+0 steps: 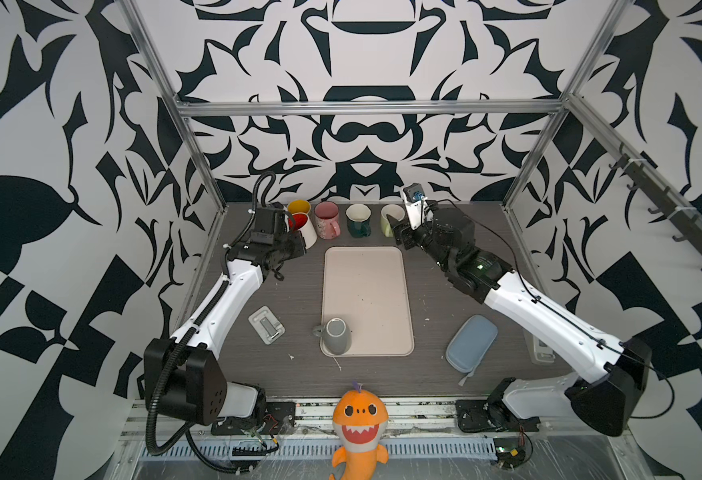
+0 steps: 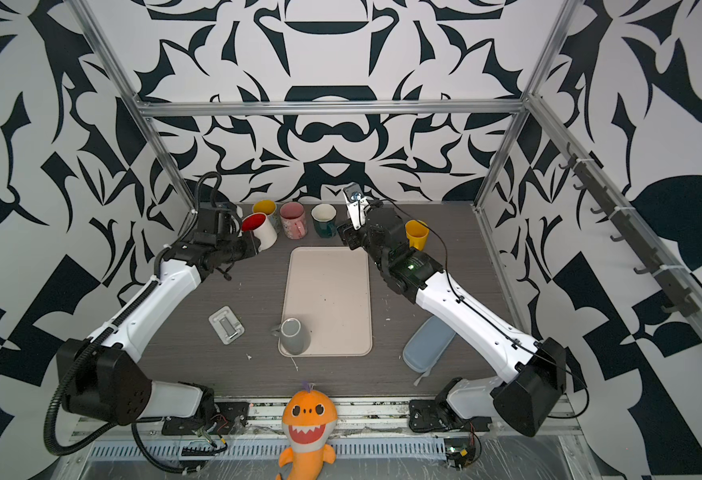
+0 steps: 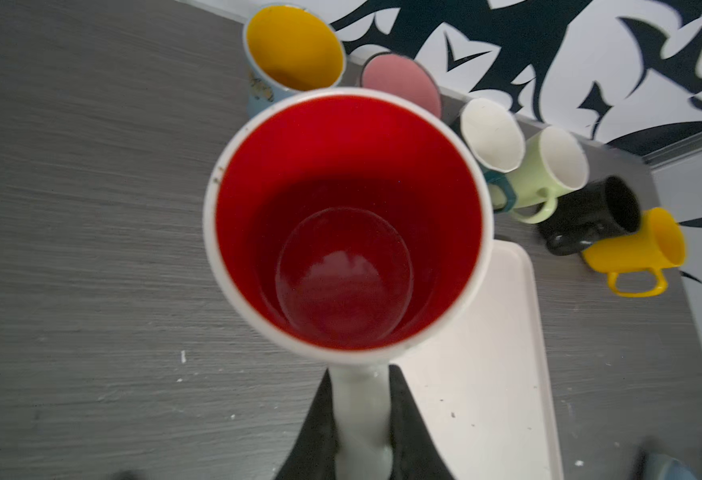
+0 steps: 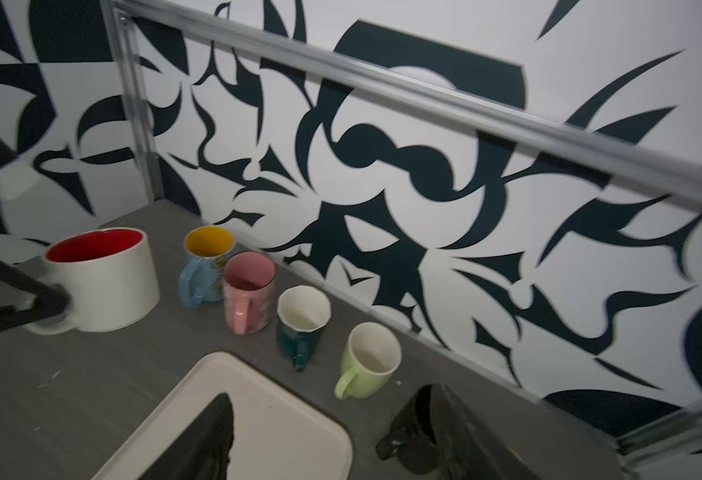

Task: Turn the mug right side up
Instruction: 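Lower the white mug upright beside the blue mug with the left gripper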

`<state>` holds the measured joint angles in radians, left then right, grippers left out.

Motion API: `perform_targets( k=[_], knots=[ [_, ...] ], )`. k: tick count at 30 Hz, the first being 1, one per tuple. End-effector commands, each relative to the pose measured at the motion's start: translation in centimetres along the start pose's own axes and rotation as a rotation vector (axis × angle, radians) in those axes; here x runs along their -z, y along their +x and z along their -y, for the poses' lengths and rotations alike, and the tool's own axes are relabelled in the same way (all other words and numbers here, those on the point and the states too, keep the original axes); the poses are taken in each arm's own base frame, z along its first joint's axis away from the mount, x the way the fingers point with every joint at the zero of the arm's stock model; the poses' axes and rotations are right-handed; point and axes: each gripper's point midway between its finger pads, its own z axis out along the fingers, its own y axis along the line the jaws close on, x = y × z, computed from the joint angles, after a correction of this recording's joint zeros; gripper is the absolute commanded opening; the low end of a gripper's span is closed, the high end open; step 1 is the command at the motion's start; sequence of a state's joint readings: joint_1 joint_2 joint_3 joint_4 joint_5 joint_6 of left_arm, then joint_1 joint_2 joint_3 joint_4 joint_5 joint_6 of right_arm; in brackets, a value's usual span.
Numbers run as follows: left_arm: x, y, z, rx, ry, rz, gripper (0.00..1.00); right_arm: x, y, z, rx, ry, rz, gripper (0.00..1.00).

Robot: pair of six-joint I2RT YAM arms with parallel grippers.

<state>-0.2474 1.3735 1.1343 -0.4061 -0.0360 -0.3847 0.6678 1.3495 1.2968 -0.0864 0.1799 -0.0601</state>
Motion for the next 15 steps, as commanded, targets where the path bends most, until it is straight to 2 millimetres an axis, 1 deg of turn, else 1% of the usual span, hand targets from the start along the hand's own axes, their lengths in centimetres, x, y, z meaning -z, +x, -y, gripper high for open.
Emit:
perform_targets(
  k=[1, 4, 7, 11, 15],
  knots=[
    [1.2, -3.6, -0.2, -0.055, -0.029, 0.224, 0.00, 0.3, 0.8, -2.6, -0.247, -0.211, -0.104, 0.78],
    [0.8, -2.8, -1.1, -0.075, -0.065, 0.259, 0.00, -0.1, 1.1, -2.5, -0.368, -0.286, -0.127, 0.78],
    [0.3, -2.1, -1.6, -0.087, -0.072, 0.284, 0.00, -0.4, 1.4, -1.8, -0.441, -0.302, -0.123, 0.78],
    [-0.5, -1.3, -1.7, -0.115, -0.071, 0.311, 0.00, -0.6, 2.1, -1.1, -0.478, -0.291, -0.130, 0.78],
    [-1.7, -0.2, -1.4, -0.145, -0.063, 0.306, 0.00, -0.9, 2.6, -0.9, -0.510, -0.291, -0.141, 0.78]
  ],
)
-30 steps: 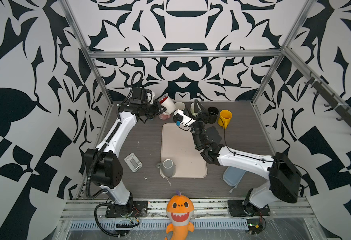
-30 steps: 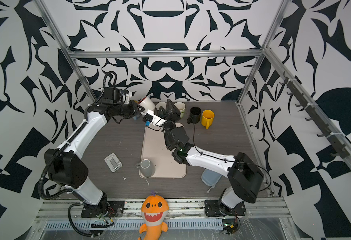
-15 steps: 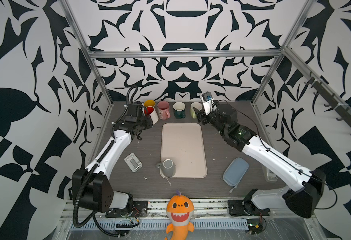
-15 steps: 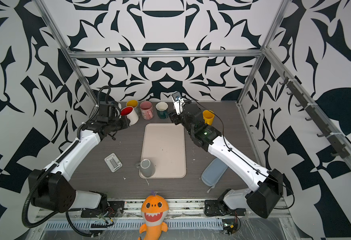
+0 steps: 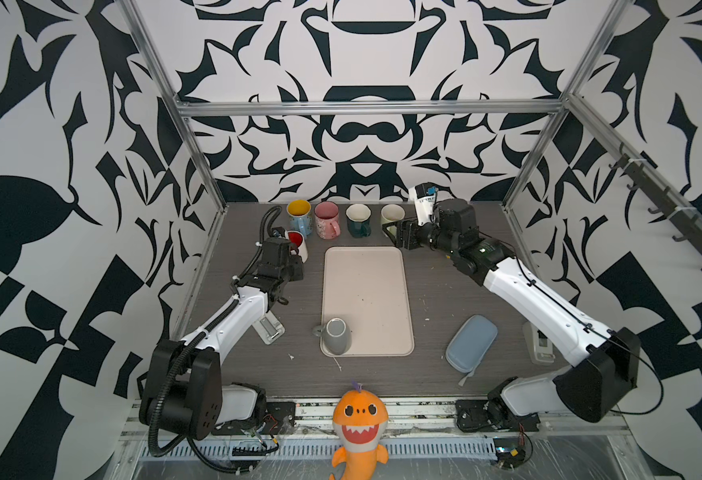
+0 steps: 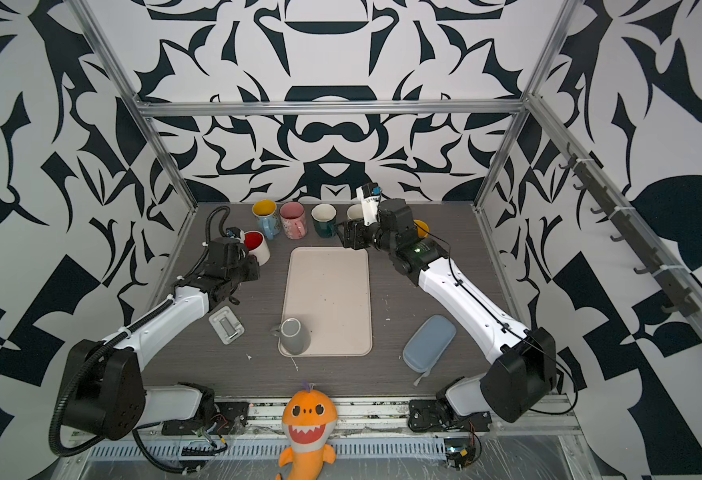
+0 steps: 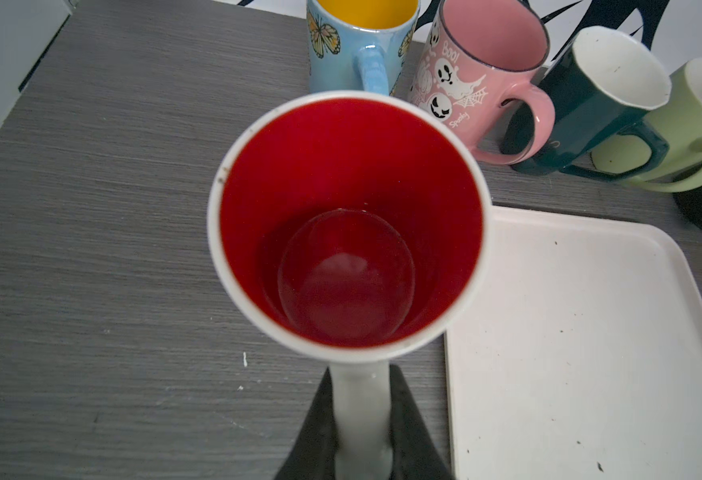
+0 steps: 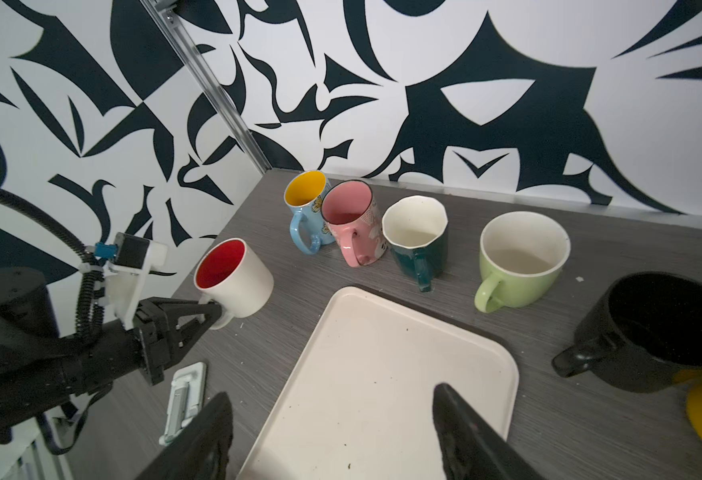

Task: Turn the mug right side up
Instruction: 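Lower the white mug upright beside the blue mug with the left gripper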

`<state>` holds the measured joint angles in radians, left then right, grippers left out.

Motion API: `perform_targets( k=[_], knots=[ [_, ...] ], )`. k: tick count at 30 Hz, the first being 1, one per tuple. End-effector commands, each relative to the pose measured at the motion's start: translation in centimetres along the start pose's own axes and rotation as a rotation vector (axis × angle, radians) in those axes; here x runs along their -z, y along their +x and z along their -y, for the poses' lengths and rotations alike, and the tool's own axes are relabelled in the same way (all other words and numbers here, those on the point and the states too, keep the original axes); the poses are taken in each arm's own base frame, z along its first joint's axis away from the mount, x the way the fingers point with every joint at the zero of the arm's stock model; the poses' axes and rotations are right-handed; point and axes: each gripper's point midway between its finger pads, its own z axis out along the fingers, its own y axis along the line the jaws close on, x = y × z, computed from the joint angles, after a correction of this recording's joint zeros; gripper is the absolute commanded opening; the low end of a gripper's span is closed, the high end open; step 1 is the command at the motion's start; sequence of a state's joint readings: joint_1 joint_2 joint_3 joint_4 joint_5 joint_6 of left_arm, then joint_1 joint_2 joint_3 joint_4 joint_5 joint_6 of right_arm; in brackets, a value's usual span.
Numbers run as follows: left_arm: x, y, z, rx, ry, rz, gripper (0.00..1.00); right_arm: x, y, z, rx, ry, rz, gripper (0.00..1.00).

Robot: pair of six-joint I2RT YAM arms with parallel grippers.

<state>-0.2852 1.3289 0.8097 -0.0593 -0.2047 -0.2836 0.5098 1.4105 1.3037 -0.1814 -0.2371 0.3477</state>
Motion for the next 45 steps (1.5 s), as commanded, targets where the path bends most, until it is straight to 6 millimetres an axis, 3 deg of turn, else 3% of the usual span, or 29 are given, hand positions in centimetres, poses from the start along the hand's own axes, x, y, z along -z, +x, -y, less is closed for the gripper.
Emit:
perform_targets(
  k=[1, 23, 41, 45],
  knots=[
    [0.6, -4.3, 1.4, -0.016, 0.028, 0.192, 0.00, 0.6, -1.0, -1.0, -0.049, -0.060, 0.036, 0.78],
    [-4.2, 1.6, 0.2, 0.024, -0.067, 0.073, 0.00, 0.4, -0.5, 0.1, -0.100, -0.059, 0.039, 0.78],
    [-5.6, 5.3, -0.1, 0.041, -0.102, -0.053, 0.00, 0.6, -0.8, 0.4, -0.105, -0.056, 0.053, 0.78],
    [-5.5, 5.9, -0.2, 0.039, -0.110, -0.068, 0.10, 0.8, -0.9, 0.4, -0.104, -0.055, 0.056, 0.78]
  ],
)
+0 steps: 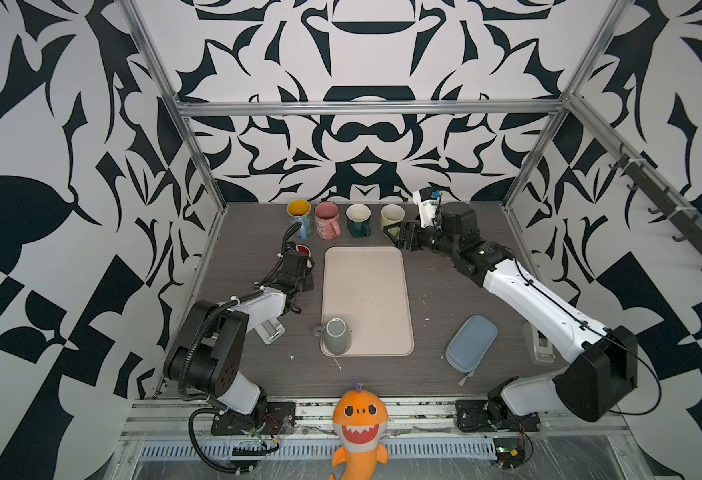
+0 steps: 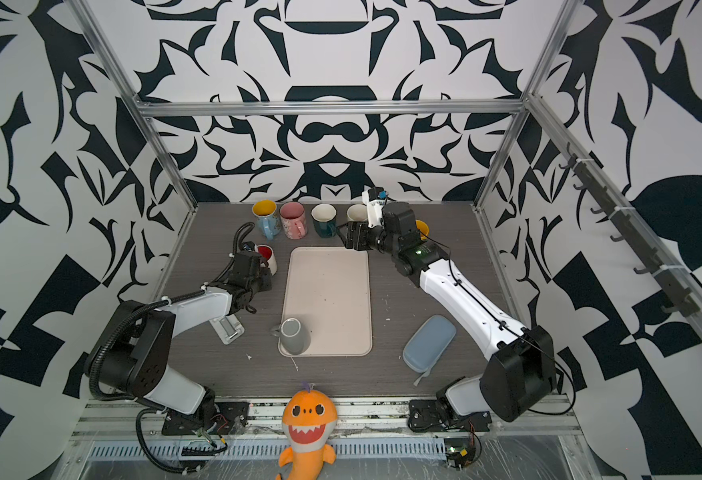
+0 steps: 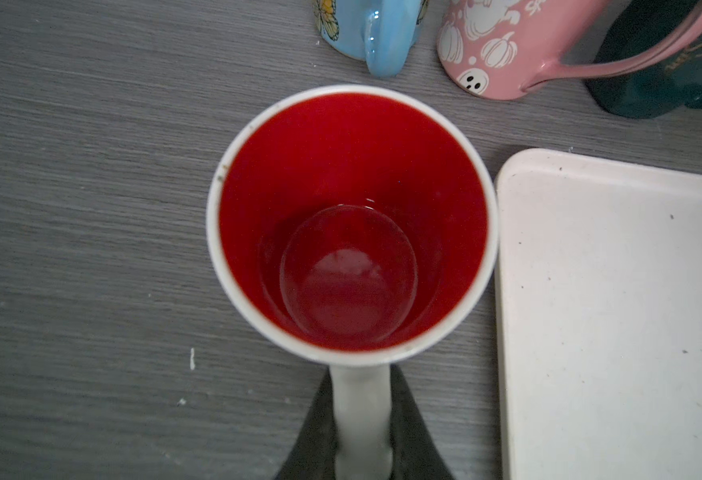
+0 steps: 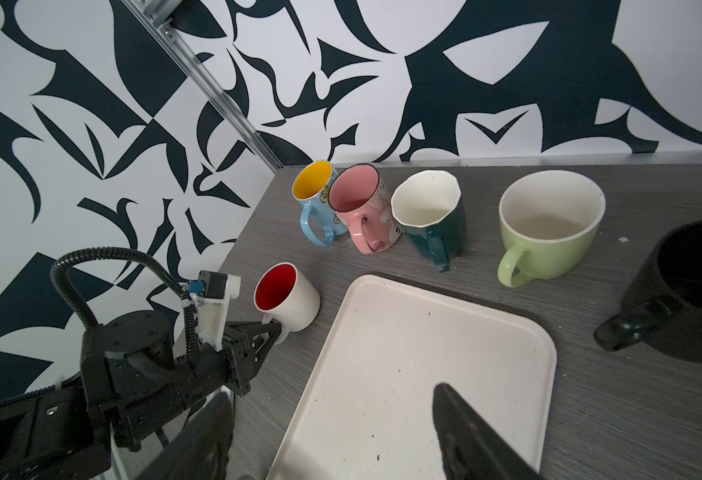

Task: Turn the mug right side up
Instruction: 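Lower the white mug upright beside the blue mug with the left gripper, then open the left gripper and move it toward the gray mug on the tray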

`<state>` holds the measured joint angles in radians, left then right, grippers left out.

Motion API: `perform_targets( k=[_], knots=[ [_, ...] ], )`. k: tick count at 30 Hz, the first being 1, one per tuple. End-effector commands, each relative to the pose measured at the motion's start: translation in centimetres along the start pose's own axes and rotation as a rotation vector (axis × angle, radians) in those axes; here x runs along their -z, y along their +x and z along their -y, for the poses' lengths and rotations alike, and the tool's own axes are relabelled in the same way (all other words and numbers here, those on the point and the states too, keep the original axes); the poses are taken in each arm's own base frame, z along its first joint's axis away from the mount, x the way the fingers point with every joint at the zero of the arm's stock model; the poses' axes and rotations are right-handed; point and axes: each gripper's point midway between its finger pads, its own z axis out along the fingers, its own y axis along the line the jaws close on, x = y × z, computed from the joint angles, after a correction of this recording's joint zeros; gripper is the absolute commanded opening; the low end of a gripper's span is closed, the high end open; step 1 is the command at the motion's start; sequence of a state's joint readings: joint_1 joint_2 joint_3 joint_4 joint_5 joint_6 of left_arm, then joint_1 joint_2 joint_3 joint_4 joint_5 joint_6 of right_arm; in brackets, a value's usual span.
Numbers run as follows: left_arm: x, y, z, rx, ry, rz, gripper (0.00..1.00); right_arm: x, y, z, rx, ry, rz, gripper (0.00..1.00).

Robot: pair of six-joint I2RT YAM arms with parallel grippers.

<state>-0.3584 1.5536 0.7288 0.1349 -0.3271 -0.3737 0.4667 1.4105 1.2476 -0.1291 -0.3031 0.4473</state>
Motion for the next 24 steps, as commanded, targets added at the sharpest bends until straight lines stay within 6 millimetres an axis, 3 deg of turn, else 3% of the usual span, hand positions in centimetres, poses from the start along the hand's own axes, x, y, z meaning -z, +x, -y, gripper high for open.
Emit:
perform_targets(
  k=[1, 7, 15, 20, 24],
  knots=[
    [0.0, 0.0, 0.0, 0.016, -0.013, 0.004, 0.13, 1.1, -1.6, -1.1, 0.013, -0.034, 0.062, 0.78],
    [0.2, 0.3, 0.0, 0.008, -0.019, -0.004, 0.29, 1.1, -1.6, -1.0, 0.008, -0.035, 0.065, 0.78],
    [1.1, -0.1, -0.1, 0.003, -0.033, 0.004, 0.37, 1.1, -1.7, -1.0, 0.007, -0.037, 0.069, 0.78],
    [4.8, -2.6, 0.1, 0.006, -0.031, 0.099, 0.38, 0.9, -1.5, -0.8, 0.004, -0.037, 0.064, 0.78],
    [9.3, -5.3, 0.1, 0.050, 0.000, 0.200, 0.39, 0.5, -0.9, -0.7, -0.009, -0.042, 0.050, 0.78]
  ],
)
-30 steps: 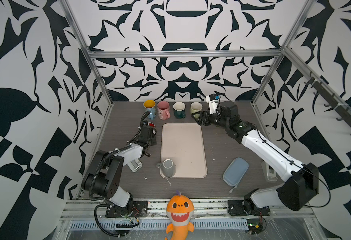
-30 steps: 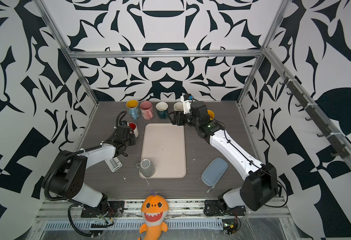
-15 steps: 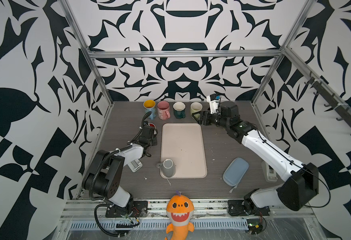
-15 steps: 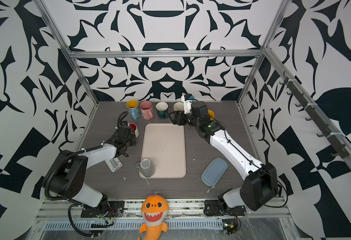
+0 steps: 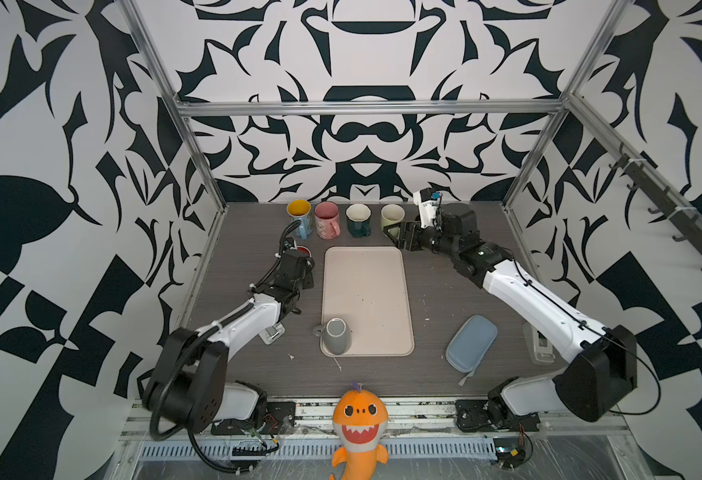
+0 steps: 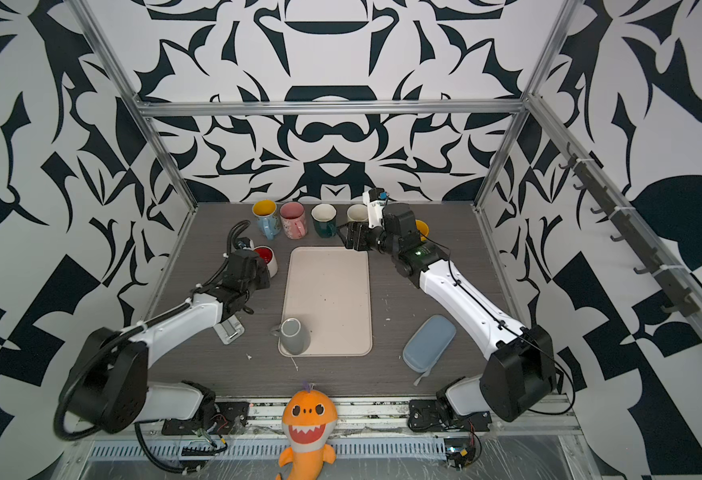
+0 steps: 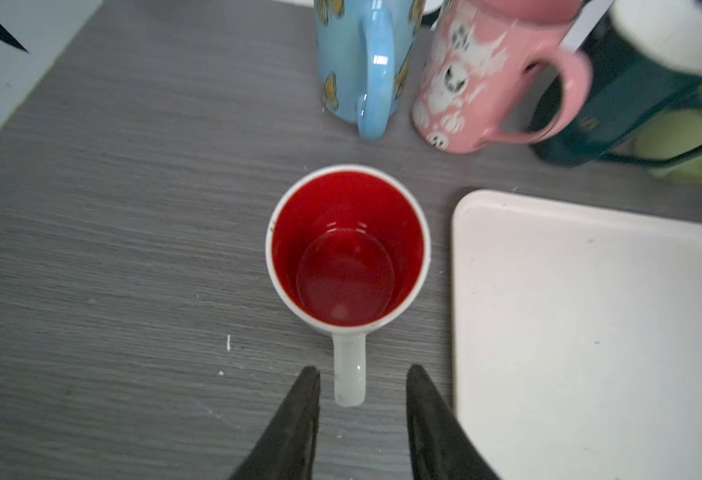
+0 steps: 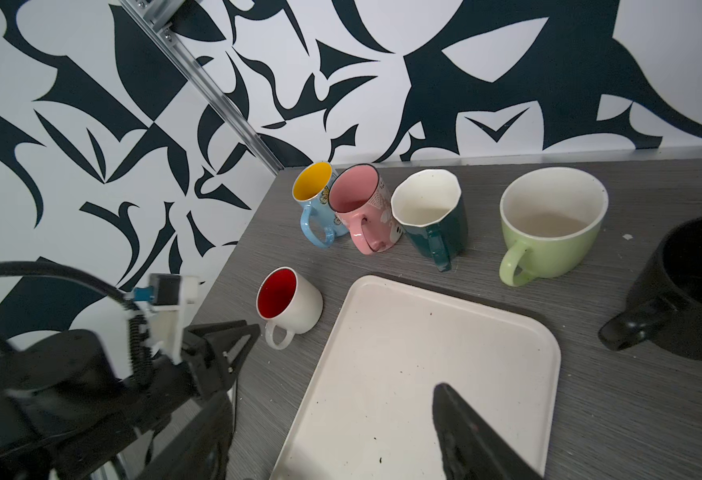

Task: Turn the mug right side up
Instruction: 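Open the left gripper and move it toward the gray mug on the tray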

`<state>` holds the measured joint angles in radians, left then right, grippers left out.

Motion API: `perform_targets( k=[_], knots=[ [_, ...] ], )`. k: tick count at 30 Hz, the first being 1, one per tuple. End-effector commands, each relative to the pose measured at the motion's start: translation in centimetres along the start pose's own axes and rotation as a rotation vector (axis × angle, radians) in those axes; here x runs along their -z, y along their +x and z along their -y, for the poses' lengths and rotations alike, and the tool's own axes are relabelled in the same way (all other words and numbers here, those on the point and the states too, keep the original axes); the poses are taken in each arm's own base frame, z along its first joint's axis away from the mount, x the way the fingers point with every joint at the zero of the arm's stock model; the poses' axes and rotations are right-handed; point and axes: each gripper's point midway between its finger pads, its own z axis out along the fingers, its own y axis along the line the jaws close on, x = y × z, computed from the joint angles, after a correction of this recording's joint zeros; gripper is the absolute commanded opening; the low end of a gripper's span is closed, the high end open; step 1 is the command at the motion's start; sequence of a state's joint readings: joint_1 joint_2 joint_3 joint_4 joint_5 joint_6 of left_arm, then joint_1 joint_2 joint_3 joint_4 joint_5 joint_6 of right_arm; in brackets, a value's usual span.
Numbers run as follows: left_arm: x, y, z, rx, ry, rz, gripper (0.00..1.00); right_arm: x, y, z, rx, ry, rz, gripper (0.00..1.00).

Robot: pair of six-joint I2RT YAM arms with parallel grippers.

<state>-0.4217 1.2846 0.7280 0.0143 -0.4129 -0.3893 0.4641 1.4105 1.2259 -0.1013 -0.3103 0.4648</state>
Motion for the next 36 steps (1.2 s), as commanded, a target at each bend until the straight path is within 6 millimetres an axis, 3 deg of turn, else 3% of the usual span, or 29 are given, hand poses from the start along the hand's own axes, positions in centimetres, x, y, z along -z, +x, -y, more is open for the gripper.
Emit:
perform_targets(
  k=[1, 7, 13, 24, 30, 36],
  knots=[
    [3.2, -2.1, -0.8, 0.041, -0.016, 0.059, 0.40, 0.6, -1.1, -0.8, 0.003, -0.035, 0.044, 0.78],
    [6.9, -4.4, -1.0, 0.139, 0.000, 0.052, 0.50, 0.0, 0.0, -0.1, -0.036, -0.022, 0.014, 0.78],
    [8.4, -4.1, 0.1, 0.243, 0.032, -0.091, 0.55, -0.7, 1.4, 0.5, -0.074, -0.017, -0.034, 0.82],
    [10.4, -2.0, 2.0, 0.483, 0.065, -0.330, 0.63, -1.0, 4.2, 3.5, -0.127, 0.193, -0.108, 0.82],
    [11.4, 0.0, 2.4, 0.642, 0.077, -0.421, 0.74, -1.4, 5.9, 2.7, -0.084, 0.214, -0.134, 0.81],
    [13.6, 1.9, 1.3, 0.836, 0.009, -0.486, 0.76, -0.9, 6.9, 2.2, -0.065, 0.222, -0.139, 0.81]
  ],
)
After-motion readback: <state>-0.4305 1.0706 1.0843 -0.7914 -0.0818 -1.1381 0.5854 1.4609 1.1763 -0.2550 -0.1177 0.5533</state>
